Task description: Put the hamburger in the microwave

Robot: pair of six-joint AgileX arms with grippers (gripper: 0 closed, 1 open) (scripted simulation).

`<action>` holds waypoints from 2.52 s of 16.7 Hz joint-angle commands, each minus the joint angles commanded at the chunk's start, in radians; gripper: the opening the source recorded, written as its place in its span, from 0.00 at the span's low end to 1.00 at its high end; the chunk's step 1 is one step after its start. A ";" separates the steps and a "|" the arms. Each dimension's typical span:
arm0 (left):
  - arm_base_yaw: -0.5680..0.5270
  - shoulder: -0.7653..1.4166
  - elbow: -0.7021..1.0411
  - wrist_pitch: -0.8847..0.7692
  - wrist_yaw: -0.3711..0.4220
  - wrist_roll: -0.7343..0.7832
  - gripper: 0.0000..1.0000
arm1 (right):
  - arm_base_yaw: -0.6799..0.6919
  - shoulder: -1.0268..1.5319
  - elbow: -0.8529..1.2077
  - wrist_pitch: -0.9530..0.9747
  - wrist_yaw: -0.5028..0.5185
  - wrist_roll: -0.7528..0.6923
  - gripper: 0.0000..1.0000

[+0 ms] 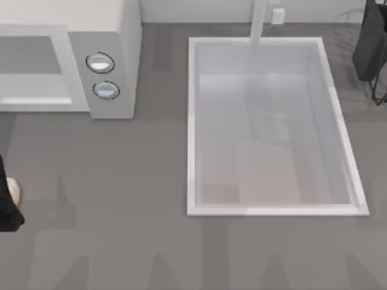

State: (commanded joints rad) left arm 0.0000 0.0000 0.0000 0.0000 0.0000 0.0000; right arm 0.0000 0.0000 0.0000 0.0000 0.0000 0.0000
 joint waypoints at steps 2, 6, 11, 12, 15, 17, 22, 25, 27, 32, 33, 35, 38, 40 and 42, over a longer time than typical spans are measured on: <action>0.000 0.000 0.000 0.000 0.000 0.000 1.00 | 0.000 0.000 0.000 0.000 0.000 0.000 1.00; 0.009 0.105 0.093 -0.070 -0.002 0.005 1.00 | 0.000 0.000 0.000 0.000 0.000 0.000 1.00; 0.030 0.472 0.354 -0.277 -0.001 0.016 1.00 | 0.000 0.000 0.000 0.000 0.000 0.000 1.00; 0.035 0.573 0.415 -0.328 0.000 0.018 1.00 | 0.000 0.000 0.000 0.000 0.000 0.000 1.00; 0.051 0.900 0.601 -0.492 0.002 0.024 1.00 | 0.000 0.000 0.000 0.000 0.000 0.000 1.00; 0.062 1.103 0.723 -0.601 0.003 0.027 1.00 | 0.000 0.000 0.000 0.000 0.000 0.000 1.00; 0.088 1.515 0.999 -0.833 0.003 0.037 1.00 | 0.000 0.000 0.000 0.000 0.000 0.000 1.00; 0.100 1.693 1.125 -0.926 0.002 0.042 1.00 | 0.000 0.000 0.000 0.000 0.000 0.000 1.00; 0.105 1.763 1.182 -0.964 0.001 0.043 1.00 | 0.000 0.000 0.000 0.000 0.000 0.000 1.00; 0.107 1.803 1.214 -0.984 0.000 0.044 1.00 | 0.000 0.000 0.000 0.000 0.000 0.000 1.00; 0.107 1.803 1.214 -0.984 0.000 0.044 1.00 | 0.000 0.000 0.000 0.000 0.000 0.000 1.00; 0.102 1.800 1.209 -0.980 0.000 0.044 1.00 | 0.000 0.000 0.000 0.000 0.000 0.000 1.00; 0.100 1.802 1.154 -0.925 0.000 0.037 1.00 | 0.000 0.000 0.000 0.000 0.000 0.000 1.00; 0.099 1.817 1.106 -0.861 0.000 0.035 1.00 | 0.000 0.000 0.000 0.000 0.000 0.000 1.00; 0.100 1.849 1.068 -0.793 0.000 0.036 1.00 | 0.000 0.000 0.000 0.000 0.000 0.000 1.00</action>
State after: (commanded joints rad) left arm 0.0996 1.8486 1.0675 -0.7928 0.0002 0.0364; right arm 0.0000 0.0000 0.0000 0.0000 0.0000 0.0000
